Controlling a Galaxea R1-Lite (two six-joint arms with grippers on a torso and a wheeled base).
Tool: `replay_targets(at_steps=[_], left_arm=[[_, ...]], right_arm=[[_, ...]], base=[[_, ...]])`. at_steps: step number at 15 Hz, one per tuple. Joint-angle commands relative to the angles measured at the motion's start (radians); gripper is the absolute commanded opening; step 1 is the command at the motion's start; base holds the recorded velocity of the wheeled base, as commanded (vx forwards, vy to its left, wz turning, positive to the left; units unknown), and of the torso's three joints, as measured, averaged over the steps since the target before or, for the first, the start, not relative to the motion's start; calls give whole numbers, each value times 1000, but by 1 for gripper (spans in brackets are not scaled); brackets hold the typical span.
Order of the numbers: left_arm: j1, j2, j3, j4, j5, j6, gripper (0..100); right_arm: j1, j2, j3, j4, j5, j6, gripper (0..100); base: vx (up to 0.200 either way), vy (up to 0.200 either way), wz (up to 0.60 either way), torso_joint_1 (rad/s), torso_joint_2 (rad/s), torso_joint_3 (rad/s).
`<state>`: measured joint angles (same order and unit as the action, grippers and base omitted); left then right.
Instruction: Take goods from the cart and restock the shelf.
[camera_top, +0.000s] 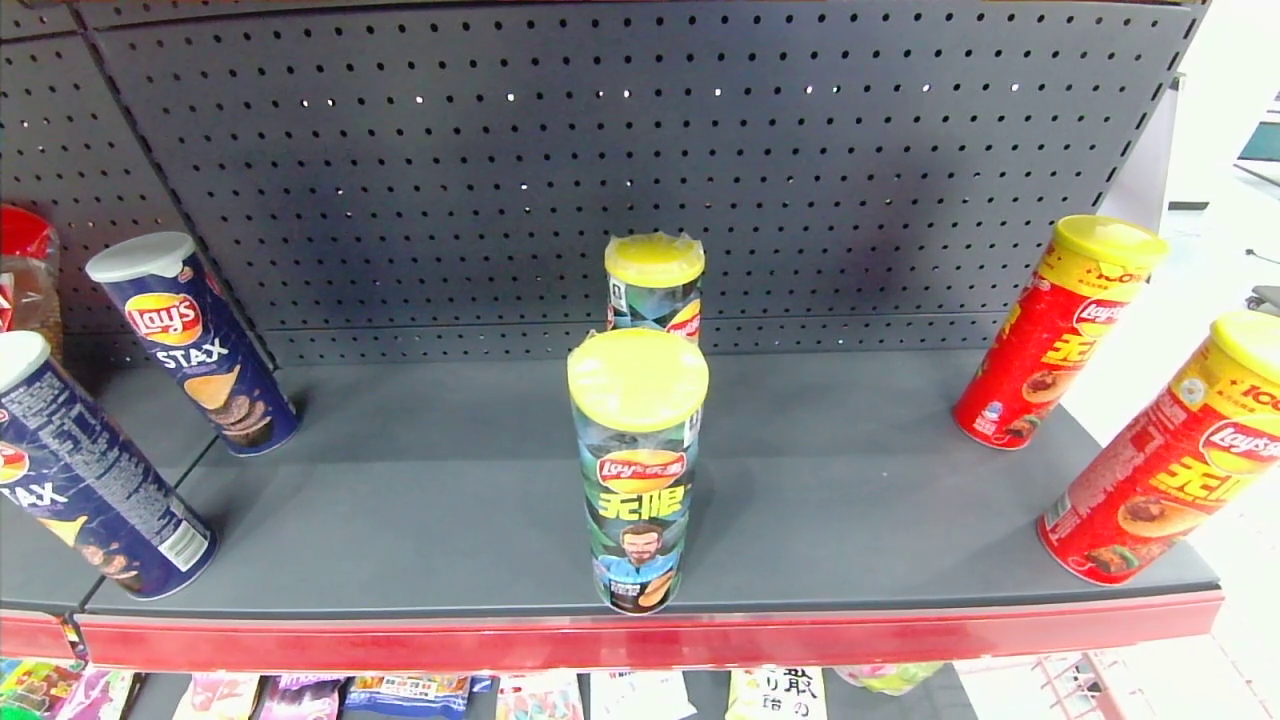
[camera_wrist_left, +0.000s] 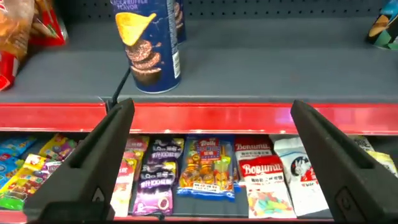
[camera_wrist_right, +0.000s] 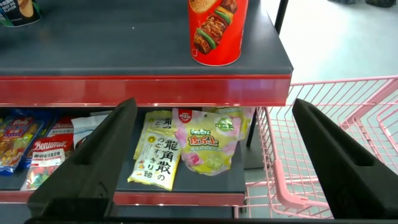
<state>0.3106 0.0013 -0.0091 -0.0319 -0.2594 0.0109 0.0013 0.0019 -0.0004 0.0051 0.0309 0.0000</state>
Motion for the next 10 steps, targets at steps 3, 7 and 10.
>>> replay_targets(at_steps=[3,7,10], left_arm=[[1,-1,-2,4,0,18,100],[1,-1,-2,6,0,20,100],[-18,57,0,4,-83,17,100]], right_arm=[[0,0,0,-1,0,0,100],[0,0,0,-1,0,0,100],[0,0,0,-1,1,0,100]], base=[[0,0,0,0,0,0],[0,0,0,0,0,0],[0,0,0,0,0,0]])
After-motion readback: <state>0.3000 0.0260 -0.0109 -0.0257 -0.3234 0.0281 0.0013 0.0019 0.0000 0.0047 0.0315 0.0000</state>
